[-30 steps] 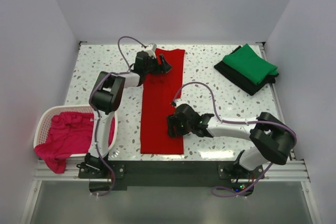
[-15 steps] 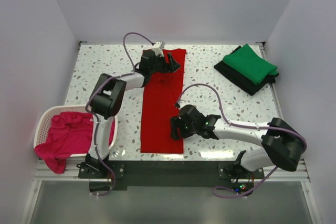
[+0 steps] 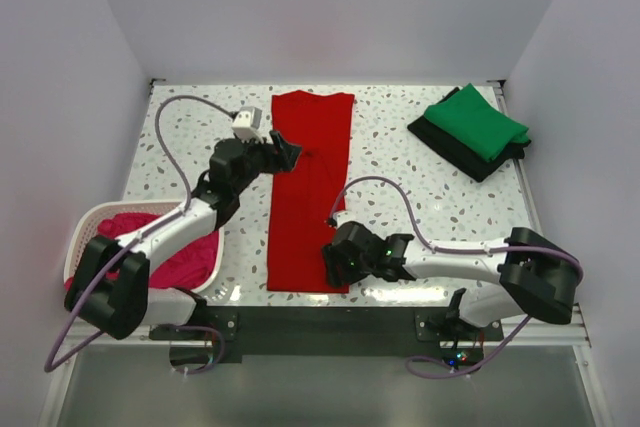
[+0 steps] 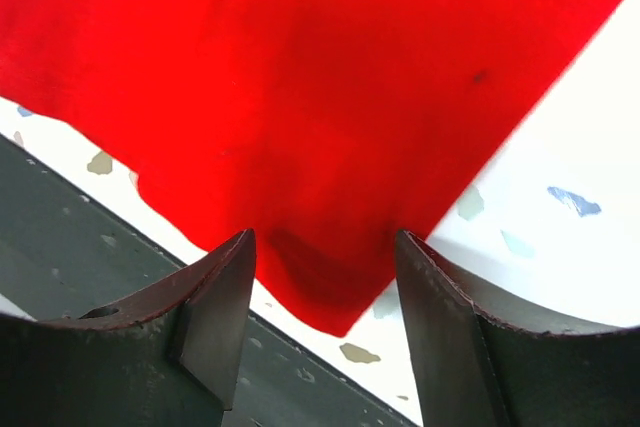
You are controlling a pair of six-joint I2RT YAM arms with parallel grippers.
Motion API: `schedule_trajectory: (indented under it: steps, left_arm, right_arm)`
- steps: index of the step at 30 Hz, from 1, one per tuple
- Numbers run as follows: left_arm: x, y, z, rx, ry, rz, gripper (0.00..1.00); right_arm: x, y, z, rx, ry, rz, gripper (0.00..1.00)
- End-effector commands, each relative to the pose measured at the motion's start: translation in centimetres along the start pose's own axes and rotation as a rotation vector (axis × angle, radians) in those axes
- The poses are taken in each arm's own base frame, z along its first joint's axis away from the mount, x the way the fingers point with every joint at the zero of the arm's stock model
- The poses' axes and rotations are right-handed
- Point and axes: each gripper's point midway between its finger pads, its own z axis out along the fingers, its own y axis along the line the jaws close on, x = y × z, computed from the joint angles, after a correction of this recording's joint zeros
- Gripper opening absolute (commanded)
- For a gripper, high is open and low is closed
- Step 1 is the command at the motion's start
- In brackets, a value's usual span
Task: Fold and stack the t-shirts
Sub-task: Fold the tshirt
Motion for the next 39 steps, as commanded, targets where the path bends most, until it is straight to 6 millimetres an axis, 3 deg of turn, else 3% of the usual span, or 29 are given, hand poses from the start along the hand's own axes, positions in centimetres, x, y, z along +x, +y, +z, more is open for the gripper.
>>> schedule_trajectory:
  steps: [1, 9, 14, 21, 30, 36, 39]
  left_arm:
    - [5.2, 4.2, -3.7, -0.199, 0.110, 0.022, 0.76]
    - [7.8, 3.9, -10.0, -0.291, 0.148, -0.006, 0.73]
    - [11.7, 5.0, -13.0, -0.366, 0.300, 0.019, 0.73]
    - [16.2, 4.3, -14.9, -0.325, 0.442, 0.014, 0.73]
    - [16.6, 4.6, -15.7, -0.355, 0.492, 0.037, 0.74]
    - [19.4, 4.0, -17.3, -0.327, 0.593, 0.002, 0.73]
    - [20.9, 3.0, -18.2, -0.287, 0.650, -0.020, 0.73]
  right_arm:
    - [-0.7, -0.7, -1.1, 0.076, -0.034, 0.025, 0.61]
    - [0.3, -1.5, -2.7, 0.098, -0.028, 0.020, 0.60]
    - [0.7, -0.5, -2.2, 0.038, -0.021, 0.042, 0.56]
    - [1.6, -0.3, -1.5, 0.025, 0.015, 0.061, 0.48]
    - [2.7, 0.1, -0.7, 0.008, 0.079, 0.054, 0.41]
    - [2.8, -0.6, -1.1, 0.048, 0.085, 0.043, 0.30]
    - [2.7, -1.0, -1.5, 0.067, 0.082, 0.037, 0.29]
